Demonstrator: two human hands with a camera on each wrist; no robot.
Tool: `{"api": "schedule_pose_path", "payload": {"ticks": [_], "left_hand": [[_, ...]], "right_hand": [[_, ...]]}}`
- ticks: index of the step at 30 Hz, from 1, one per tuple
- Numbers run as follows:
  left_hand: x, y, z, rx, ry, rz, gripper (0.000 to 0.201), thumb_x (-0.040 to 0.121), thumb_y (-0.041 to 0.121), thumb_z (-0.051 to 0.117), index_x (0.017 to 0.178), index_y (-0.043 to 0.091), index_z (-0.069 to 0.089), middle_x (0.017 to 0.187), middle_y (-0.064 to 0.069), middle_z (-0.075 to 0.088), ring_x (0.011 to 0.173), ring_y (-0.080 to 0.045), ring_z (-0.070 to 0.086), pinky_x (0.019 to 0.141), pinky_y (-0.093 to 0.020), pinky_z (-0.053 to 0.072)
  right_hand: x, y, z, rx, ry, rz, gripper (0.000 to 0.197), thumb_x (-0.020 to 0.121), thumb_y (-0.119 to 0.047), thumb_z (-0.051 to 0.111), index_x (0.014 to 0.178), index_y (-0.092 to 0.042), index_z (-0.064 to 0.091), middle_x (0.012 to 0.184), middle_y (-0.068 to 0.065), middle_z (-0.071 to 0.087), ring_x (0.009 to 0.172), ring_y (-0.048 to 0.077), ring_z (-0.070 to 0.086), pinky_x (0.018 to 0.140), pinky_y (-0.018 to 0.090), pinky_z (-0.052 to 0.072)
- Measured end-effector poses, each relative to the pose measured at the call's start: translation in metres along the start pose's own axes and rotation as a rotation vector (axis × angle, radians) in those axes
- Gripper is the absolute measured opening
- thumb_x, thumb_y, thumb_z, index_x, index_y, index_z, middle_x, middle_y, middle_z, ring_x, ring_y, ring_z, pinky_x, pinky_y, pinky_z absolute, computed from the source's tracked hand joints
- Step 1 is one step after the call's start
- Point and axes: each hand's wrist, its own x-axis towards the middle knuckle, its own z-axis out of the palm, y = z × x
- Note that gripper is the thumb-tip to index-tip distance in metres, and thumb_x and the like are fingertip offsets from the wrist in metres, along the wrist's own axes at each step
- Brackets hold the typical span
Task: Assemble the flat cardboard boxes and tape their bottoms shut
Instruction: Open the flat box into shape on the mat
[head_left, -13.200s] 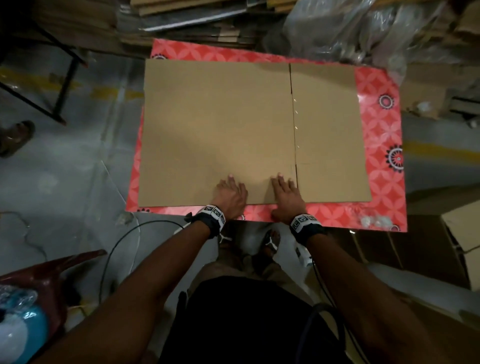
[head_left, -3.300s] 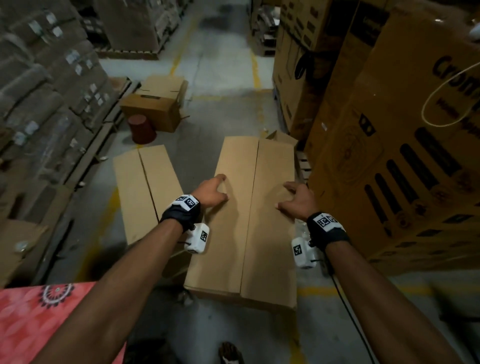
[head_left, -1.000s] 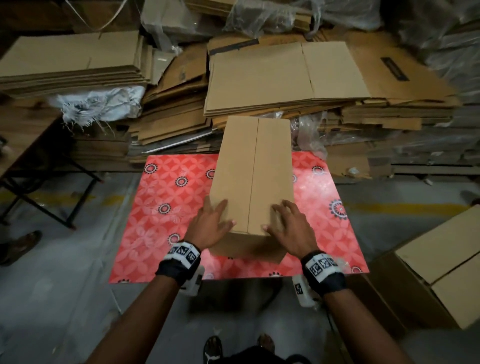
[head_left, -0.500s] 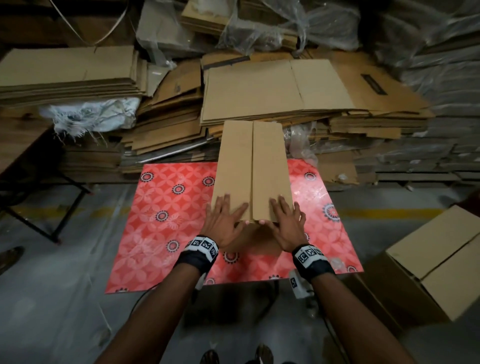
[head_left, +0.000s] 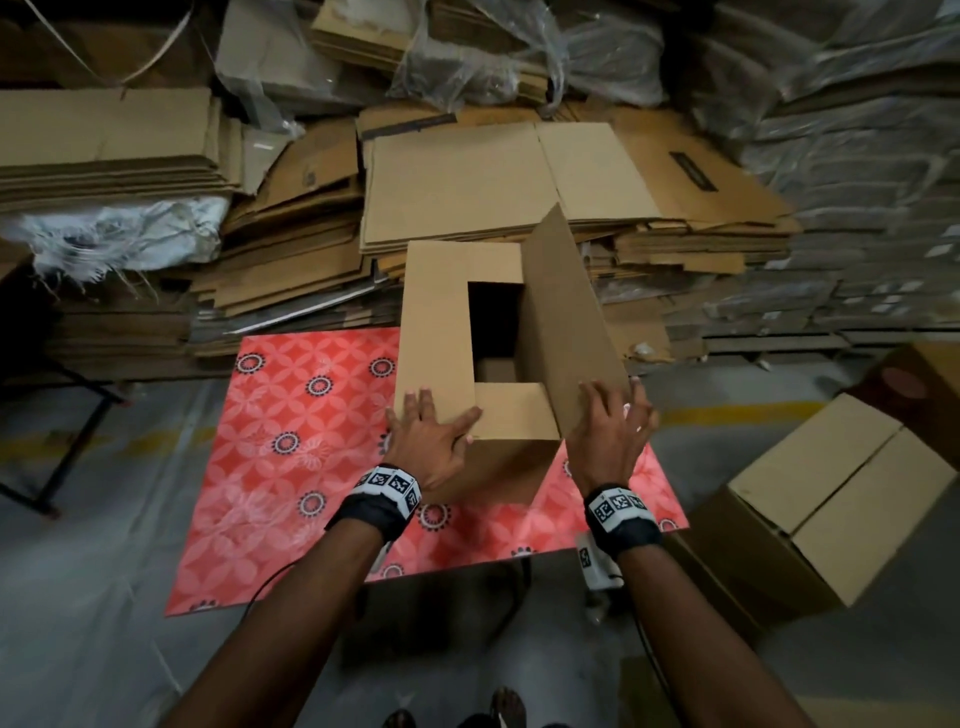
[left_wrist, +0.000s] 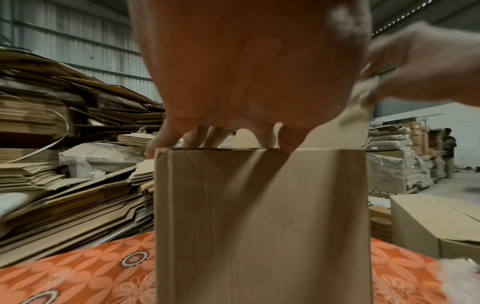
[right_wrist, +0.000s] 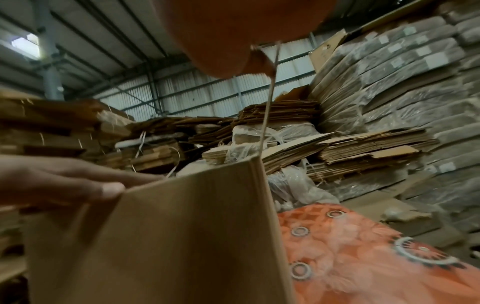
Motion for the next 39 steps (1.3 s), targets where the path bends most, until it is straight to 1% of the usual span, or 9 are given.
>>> {"api": "schedule_pose_path", "payload": {"ticks": [3,5,9,13,20,25,33,36,39], "left_hand": [[0.000,-0.001,0.003,0.014,0.021,0.007,0.057,0.102,0.057,0.026,0.154,0.061,0.003,0.165,-0.032,0.001,0.152,-0.054,-0.002,0.116,-0.075,0.006],[-0.001,-0.001,0.004,0.016,0.029,0.005,0.057,0.102,0.057,0.026,0.154,0.061,0.003,0.165,-0.032,0.001,0.152,-0.054,-0.001,0.116,-0.076,0.006],[-0.001,0.000,-0.001,0.033,0.004,0.010,0.056,0.102,0.055,0.027,0.153,0.061,0.004,0.165,-0.033,0.001,0.151,-0.055,0.000,0.117,-0.075,0.005],[0.001,0.002,-0.001,0.040,0.004,0.006,0.056,0.102,0.055,0.028,0.151,0.064,0.003,0.165,-0.034,0.001,0.151,-0.056,-0.001,0.116,-0.076,0.003],[0.001,0.002,-0.010,0.012,-0.033,0.009,0.056,0.100,0.053,0.033,0.151,0.060,0.012,0.165,-0.030,0.002,0.149,-0.058,0.003,0.114,-0.078,0.005],[-0.003,-0.003,-0.024,-0.130,-0.016,0.051,0.063,0.091,0.064,0.038,0.150,0.061,0.016,0.158,-0.019,0.017,0.145,-0.054,0.021,0.111,-0.076,0.022],[-0.029,-0.033,-0.069,-0.640,0.467,0.051,0.059,0.098,0.008,0.052,0.150,0.031,0.036,0.144,-0.005,0.054,0.111,-0.027,0.062,0.095,-0.043,0.054],[-0.039,-0.055,-0.064,-0.472,0.666,-0.168,0.060,0.087,0.006,0.058,0.143,0.022,0.044,0.146,-0.012,0.047,0.136,-0.038,0.044,0.115,-0.052,0.035],[-0.048,-0.072,-0.051,-0.140,0.643,-0.350,0.053,0.080,0.011,0.065,0.132,0.020,0.054,0.147,-0.023,0.038,0.147,-0.051,0.018,0.118,-0.069,0.014]], "right_hand": [[-0.013,0.004,0.014,-0.032,-0.200,0.132,0.039,0.088,-0.026,0.063,0.127,-0.022,0.066,0.146,-0.003,0.056,0.153,0.044,0.011,0.121,0.062,0.009],[-0.020,0.004,0.025,-0.002,-0.351,0.222,0.046,0.095,-0.048,0.054,0.132,-0.022,0.061,0.144,-0.001,0.057,0.152,0.038,0.019,0.121,0.063,0.005],[-0.031,-0.003,0.031,0.219,-0.480,0.316,0.062,0.096,-0.066,0.050,0.136,-0.019,0.055,0.134,0.007,0.064,0.126,0.032,0.057,0.114,0.058,0.030],[-0.026,0.000,0.024,0.304,-0.546,0.364,0.070,0.096,-0.068,0.051,0.146,-0.018,0.052,0.138,0.012,0.064,0.124,0.036,0.060,0.103,0.051,0.046],[-0.026,-0.025,0.029,0.173,-0.417,-0.034,0.046,0.101,-0.019,0.052,0.146,-0.009,0.050,0.156,0.015,0.045,0.152,0.032,0.029,0.125,0.050,0.018],[-0.031,-0.059,0.035,0.314,-0.540,-0.180,0.047,0.090,-0.008,0.055,0.137,-0.005,0.058,0.145,0.014,0.053,0.138,0.035,0.046,0.116,0.048,0.035],[-0.027,-0.067,0.041,0.250,-0.582,-0.174,0.056,0.081,0.000,0.055,0.133,-0.020,0.064,0.142,0.002,0.056,0.130,0.024,0.054,0.112,0.049,0.035],[-0.024,-0.071,0.041,0.295,-0.548,-0.158,0.051,0.080,0.000,0.057,0.125,-0.019,0.069,0.135,0.001,0.062,0.121,0.024,0.060,0.108,0.045,0.042],[-0.021,-0.076,0.037,0.367,-0.516,-0.128,0.047,0.077,0.007,0.059,0.114,-0.017,0.074,0.120,-0.001,0.069,0.107,0.021,0.066,0.096,0.037,0.051]]}}
